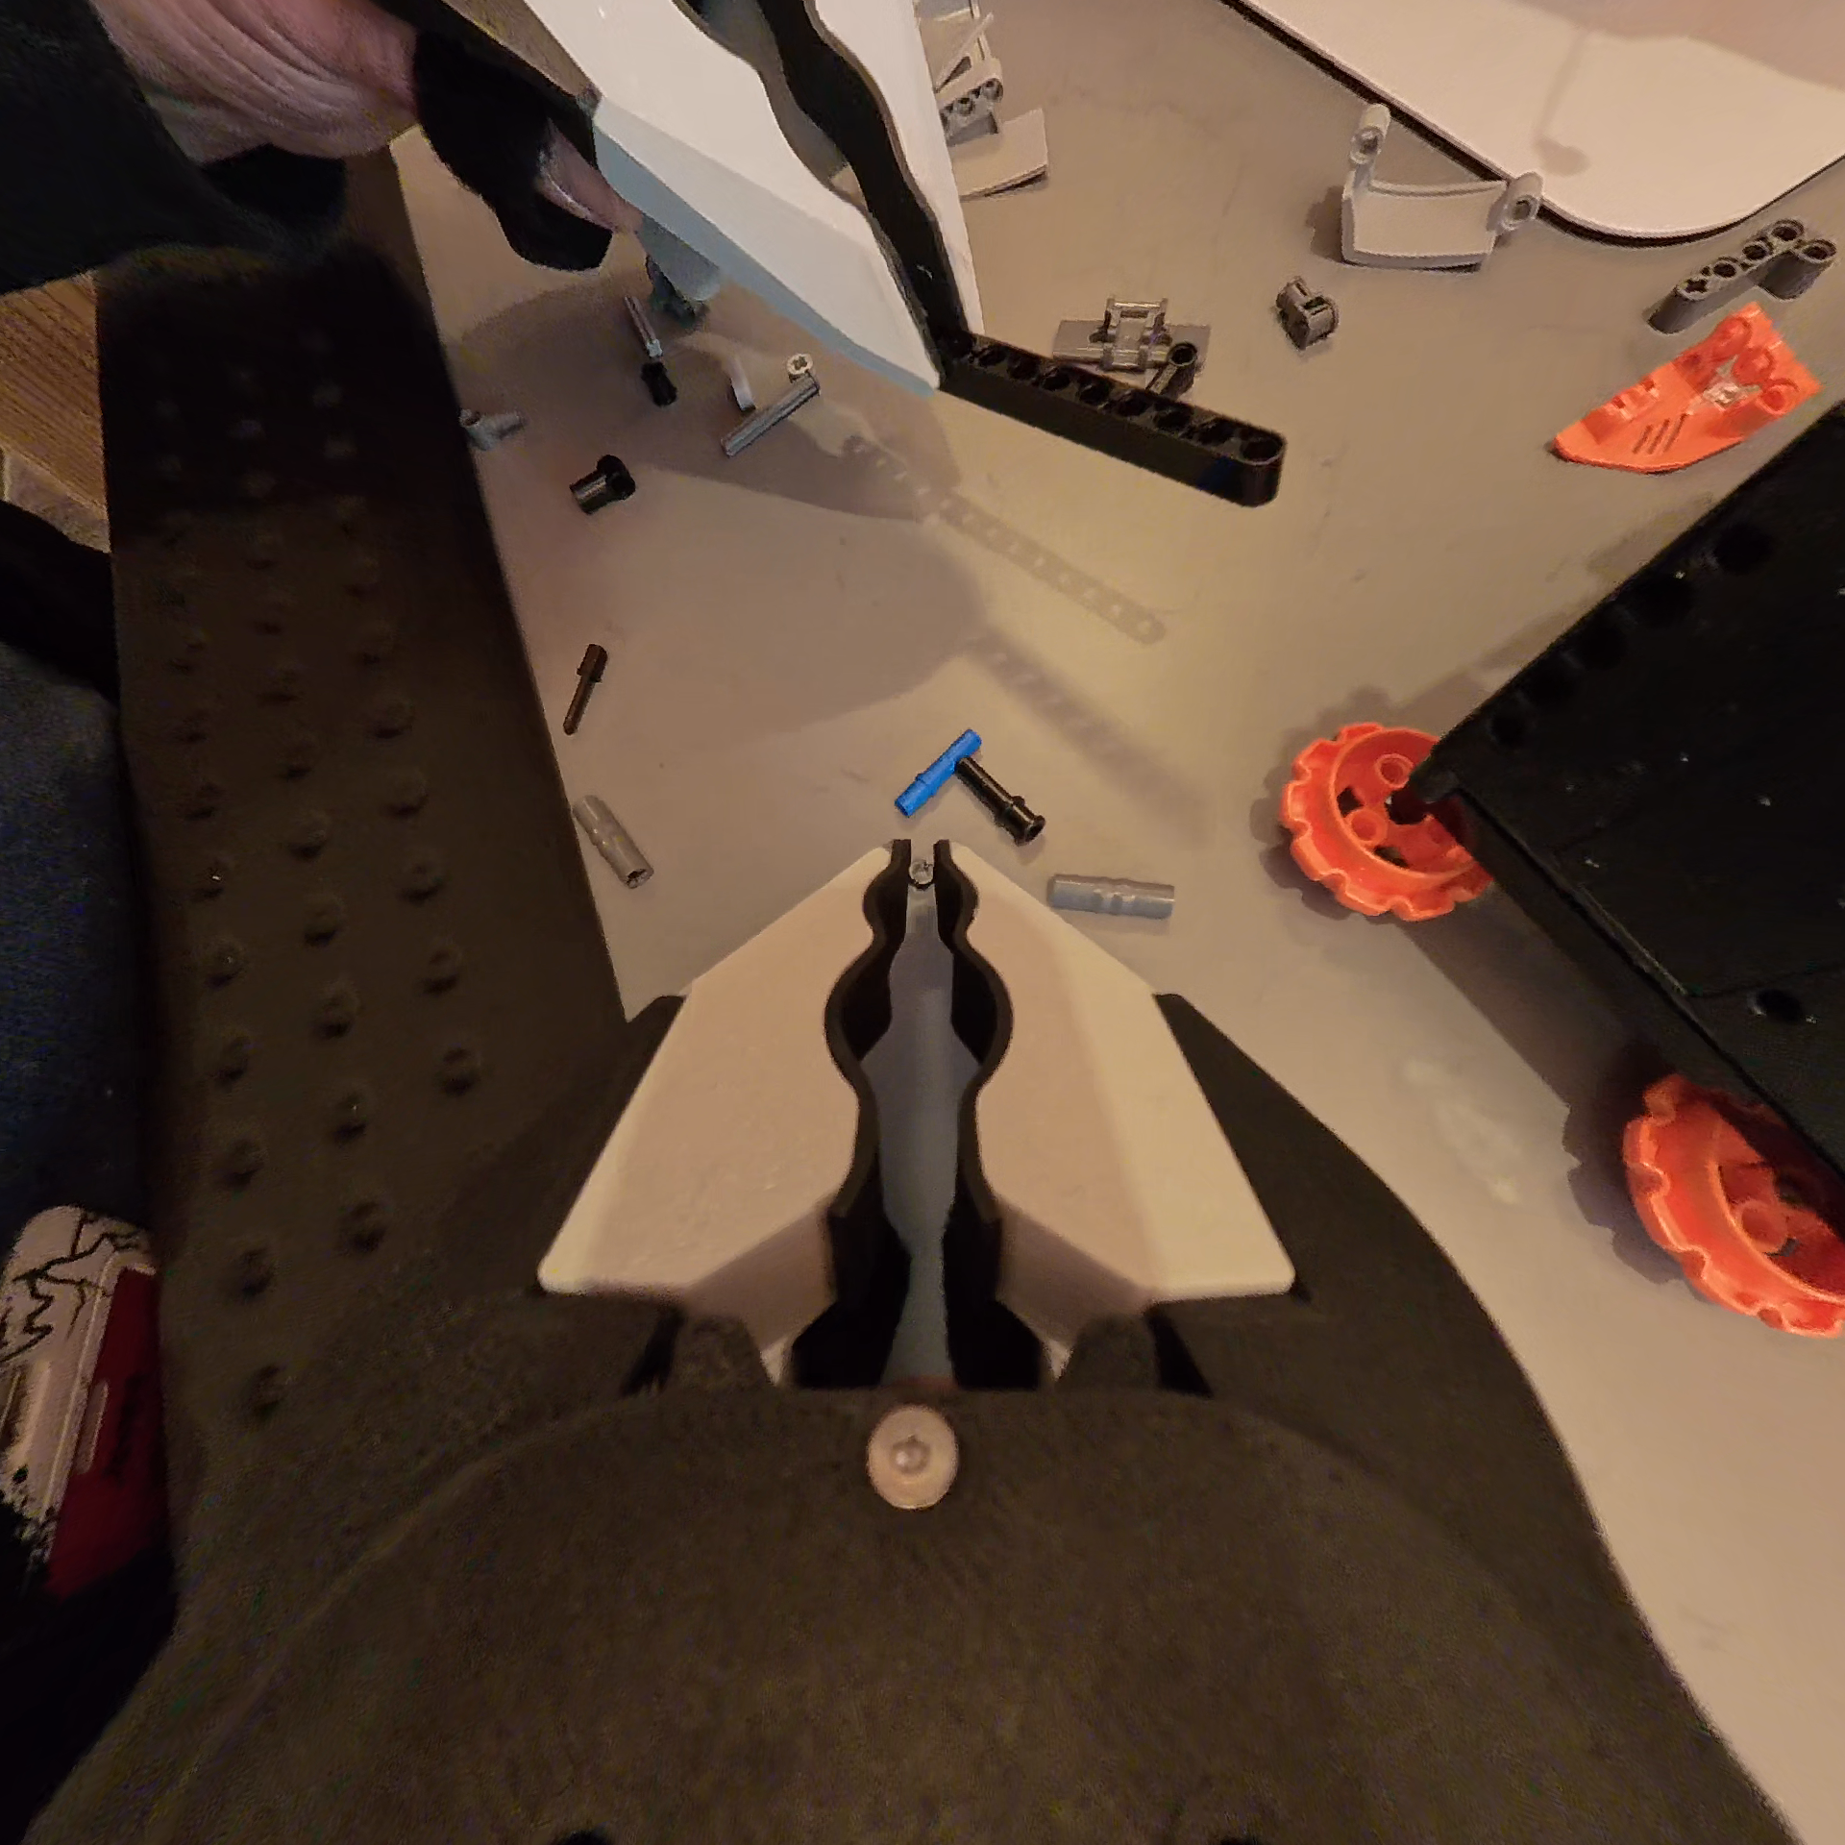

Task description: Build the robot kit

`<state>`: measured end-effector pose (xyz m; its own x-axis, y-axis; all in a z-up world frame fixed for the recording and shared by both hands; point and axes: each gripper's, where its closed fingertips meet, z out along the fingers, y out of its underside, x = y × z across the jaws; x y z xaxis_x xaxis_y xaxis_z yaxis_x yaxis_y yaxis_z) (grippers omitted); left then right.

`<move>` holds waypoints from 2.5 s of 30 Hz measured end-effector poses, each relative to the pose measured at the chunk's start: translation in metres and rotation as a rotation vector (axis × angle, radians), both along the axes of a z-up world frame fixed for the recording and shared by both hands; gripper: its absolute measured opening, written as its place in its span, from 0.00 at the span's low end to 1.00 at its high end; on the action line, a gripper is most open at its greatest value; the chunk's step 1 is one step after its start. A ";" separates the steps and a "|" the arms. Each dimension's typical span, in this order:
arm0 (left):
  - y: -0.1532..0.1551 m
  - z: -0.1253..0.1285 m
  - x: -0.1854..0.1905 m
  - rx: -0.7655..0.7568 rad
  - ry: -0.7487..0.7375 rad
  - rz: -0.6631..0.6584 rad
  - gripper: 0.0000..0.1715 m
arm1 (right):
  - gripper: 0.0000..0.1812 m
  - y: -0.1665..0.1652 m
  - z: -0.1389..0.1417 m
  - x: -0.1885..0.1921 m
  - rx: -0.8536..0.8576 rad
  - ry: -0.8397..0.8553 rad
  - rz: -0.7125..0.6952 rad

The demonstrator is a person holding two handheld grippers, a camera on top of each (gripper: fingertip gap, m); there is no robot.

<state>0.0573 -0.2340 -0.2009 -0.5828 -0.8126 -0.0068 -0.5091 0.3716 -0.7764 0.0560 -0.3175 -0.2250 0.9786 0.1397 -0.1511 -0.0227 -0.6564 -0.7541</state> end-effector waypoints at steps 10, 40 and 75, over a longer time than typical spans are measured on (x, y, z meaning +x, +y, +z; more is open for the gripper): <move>-0.010 0.004 0.002 0.004 -0.013 -0.021 0.04 | 0.01 -0.003 0.000 0.004 -0.009 -0.035 -0.007; -0.097 0.015 -0.026 0.086 -0.030 -0.266 0.04 | 0.04 -0.018 0.037 -0.016 0.053 -0.334 0.223; 0.036 -0.030 -0.066 0.295 0.236 -0.211 0.14 | 0.03 -0.024 0.024 -0.019 0.053 -0.273 0.207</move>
<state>-0.0085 -0.1979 -0.2311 -0.7494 -0.6586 -0.0674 -0.5490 0.6751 -0.4928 0.0367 -0.3419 -0.2010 0.9322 0.3398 0.1248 0.3136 -0.5860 -0.7472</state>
